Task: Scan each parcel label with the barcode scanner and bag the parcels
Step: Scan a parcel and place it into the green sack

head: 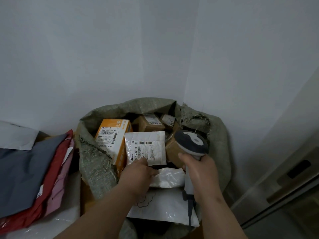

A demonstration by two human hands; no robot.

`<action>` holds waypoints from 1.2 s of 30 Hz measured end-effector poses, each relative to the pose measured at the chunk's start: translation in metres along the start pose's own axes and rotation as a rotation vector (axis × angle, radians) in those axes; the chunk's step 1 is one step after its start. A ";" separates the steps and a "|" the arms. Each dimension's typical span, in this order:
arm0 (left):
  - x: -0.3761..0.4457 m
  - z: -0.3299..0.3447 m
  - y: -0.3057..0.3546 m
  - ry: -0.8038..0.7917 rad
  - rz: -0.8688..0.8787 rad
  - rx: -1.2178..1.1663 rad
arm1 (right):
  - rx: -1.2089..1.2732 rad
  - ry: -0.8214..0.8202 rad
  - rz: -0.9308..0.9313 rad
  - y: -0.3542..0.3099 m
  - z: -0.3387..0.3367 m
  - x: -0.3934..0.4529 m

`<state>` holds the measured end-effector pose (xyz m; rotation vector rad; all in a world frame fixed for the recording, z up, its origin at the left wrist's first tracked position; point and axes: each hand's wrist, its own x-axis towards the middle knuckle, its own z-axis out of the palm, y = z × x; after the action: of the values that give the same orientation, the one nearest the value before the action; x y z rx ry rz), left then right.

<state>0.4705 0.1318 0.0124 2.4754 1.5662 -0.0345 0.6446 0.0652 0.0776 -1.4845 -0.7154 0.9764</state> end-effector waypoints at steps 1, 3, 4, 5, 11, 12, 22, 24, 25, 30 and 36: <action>0.000 -0.004 -0.002 -0.018 -0.019 -0.013 | -0.010 -0.021 0.003 0.000 0.002 -0.001; -0.003 -0.015 -0.007 -0.030 -0.068 -0.092 | -0.019 -0.079 0.002 -0.003 0.008 -0.007; -0.006 -0.023 -0.010 -0.010 -0.090 -0.142 | -0.026 -0.106 0.001 -0.004 0.013 -0.010; -0.010 -0.031 -0.013 0.031 -0.102 -0.185 | -0.037 -0.129 0.001 -0.006 0.018 -0.015; -0.056 -0.075 -0.039 0.374 -0.206 -0.345 | -0.160 -0.255 -0.010 -0.020 0.064 -0.061; -0.069 -0.080 -0.047 0.405 -0.226 -0.387 | -0.167 -0.271 -0.020 -0.022 0.074 -0.071; -0.231 -0.077 -0.206 0.608 -0.509 -0.686 | -0.137 -0.502 -0.064 -0.002 0.234 -0.192; -0.261 -0.073 -0.237 0.618 -0.571 -0.704 | -0.123 -0.539 -0.065 0.007 0.265 -0.213; -0.275 -0.070 -0.251 0.626 -0.602 -0.718 | -0.115 -0.556 -0.064 0.011 0.279 -0.223; -0.328 -0.057 -0.307 0.641 -0.712 -0.832 | -0.112 -0.637 -0.064 0.026 0.339 -0.259; -0.346 -0.058 -0.359 0.693 -0.803 -0.907 | -0.117 -0.662 -0.061 0.027 0.403 -0.261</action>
<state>-0.0069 -0.0173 0.0551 1.1034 2.0520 1.1985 0.1660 0.0259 0.1014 -1.2198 -1.2986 1.4144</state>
